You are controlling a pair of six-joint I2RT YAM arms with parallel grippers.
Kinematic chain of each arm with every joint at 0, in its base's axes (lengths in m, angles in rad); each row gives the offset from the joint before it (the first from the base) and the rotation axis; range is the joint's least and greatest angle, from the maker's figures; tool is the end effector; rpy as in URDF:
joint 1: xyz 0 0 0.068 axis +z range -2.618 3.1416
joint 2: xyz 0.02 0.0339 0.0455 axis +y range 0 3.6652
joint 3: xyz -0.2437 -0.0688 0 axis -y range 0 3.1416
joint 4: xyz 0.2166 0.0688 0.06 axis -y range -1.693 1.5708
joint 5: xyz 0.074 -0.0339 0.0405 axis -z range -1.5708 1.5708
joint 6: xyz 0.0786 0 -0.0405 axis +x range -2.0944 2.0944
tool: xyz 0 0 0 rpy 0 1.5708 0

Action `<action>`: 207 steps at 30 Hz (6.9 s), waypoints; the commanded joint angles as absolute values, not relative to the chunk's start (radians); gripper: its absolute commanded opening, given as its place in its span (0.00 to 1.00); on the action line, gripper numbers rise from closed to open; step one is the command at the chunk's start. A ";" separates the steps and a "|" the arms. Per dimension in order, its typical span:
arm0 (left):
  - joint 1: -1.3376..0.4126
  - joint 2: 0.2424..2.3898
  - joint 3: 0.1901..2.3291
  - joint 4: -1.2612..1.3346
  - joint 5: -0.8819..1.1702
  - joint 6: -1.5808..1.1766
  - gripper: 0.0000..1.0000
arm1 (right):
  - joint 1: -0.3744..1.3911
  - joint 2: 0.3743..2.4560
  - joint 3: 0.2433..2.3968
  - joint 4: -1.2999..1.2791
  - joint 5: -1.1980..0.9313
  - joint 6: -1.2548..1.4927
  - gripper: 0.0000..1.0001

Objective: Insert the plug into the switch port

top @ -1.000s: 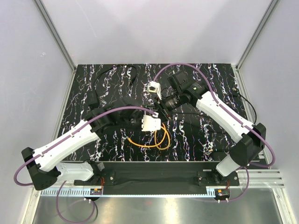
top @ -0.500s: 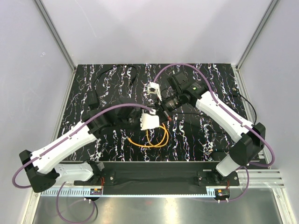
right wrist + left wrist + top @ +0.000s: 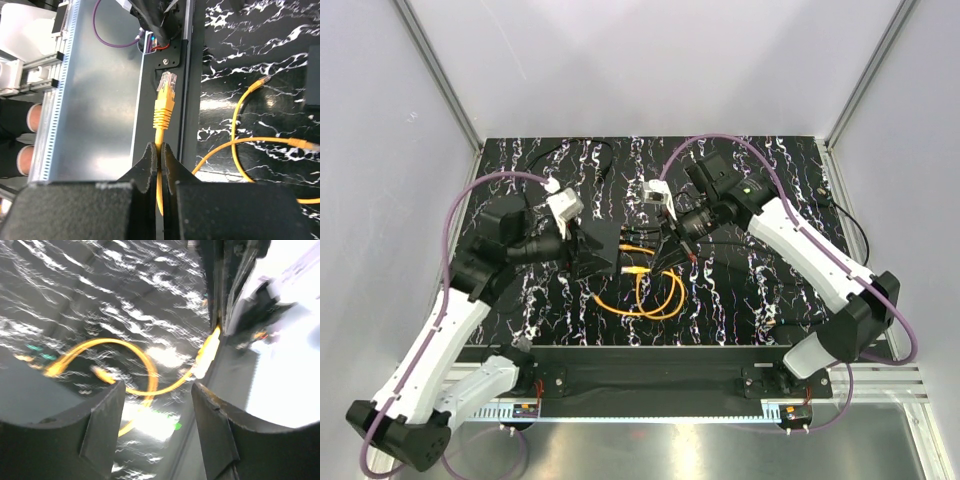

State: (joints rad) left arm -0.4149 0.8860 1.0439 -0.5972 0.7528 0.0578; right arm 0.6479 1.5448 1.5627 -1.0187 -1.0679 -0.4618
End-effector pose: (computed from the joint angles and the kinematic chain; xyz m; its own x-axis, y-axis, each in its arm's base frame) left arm 0.1515 -0.1255 0.3397 -0.3389 0.1953 -0.9203 0.8815 0.4078 -0.2380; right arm 0.1893 0.2296 0.3268 -0.3034 -0.4990 -0.8118 -0.8970 -0.1378 0.4200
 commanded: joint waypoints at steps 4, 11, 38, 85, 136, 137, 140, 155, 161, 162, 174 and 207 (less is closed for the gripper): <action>-0.330 0.904 0.818 -0.015 1.068 -0.690 0.65 | 0.647 1.453 1.552 -0.967 -1.049 -0.523 0.00; -0.330 0.919 0.612 0.583 1.068 -1.188 0.65 | 0.646 1.451 1.549 -0.963 -1.040 -0.555 0.00; -0.376 0.939 0.574 0.508 1.035 -1.121 0.44 | 0.649 1.463 1.529 -0.870 -1.040 -0.491 0.00; -0.382 0.994 0.523 0.532 0.954 -1.327 0.17 | 0.828 1.331 1.353 -0.689 -0.500 -0.729 0.00; -0.014 1.416 0.926 -0.320 0.684 -0.351 0.65 | 0.686 1.818 1.310 -0.422 -0.437 -0.548 0.00; -0.014 1.425 0.931 -0.327 0.675 -0.339 0.65 | 0.684 1.851 1.310 -0.391 -0.431 -0.542 0.00; -0.014 1.468 0.939 -0.336 0.660 -0.333 0.65 | 0.684 1.902 1.310 -0.332 -0.400 -0.537 0.00; -0.015 1.666 1.037 -0.374 0.618 -0.302 0.66 | 0.703 1.979 1.301 -0.132 -0.390 -0.518 0.00; -0.015 1.698 1.048 -0.380 0.623 -0.301 0.66 | 0.724 1.980 1.282 -0.130 -0.403 -0.526 0.00; -0.015 1.703 1.051 -0.387 0.624 -0.299 0.66 | 0.727 1.982 1.279 -0.130 -0.402 -0.528 0.00; -0.015 1.720 1.062 -0.393 0.618 -0.293 0.69 | 0.735 1.985 1.250 -0.153 -0.350 -0.566 0.00; -0.034 1.789 1.121 -0.425 0.647 -0.279 0.68 | 0.738 2.013 1.296 -0.112 -0.370 -0.535 0.00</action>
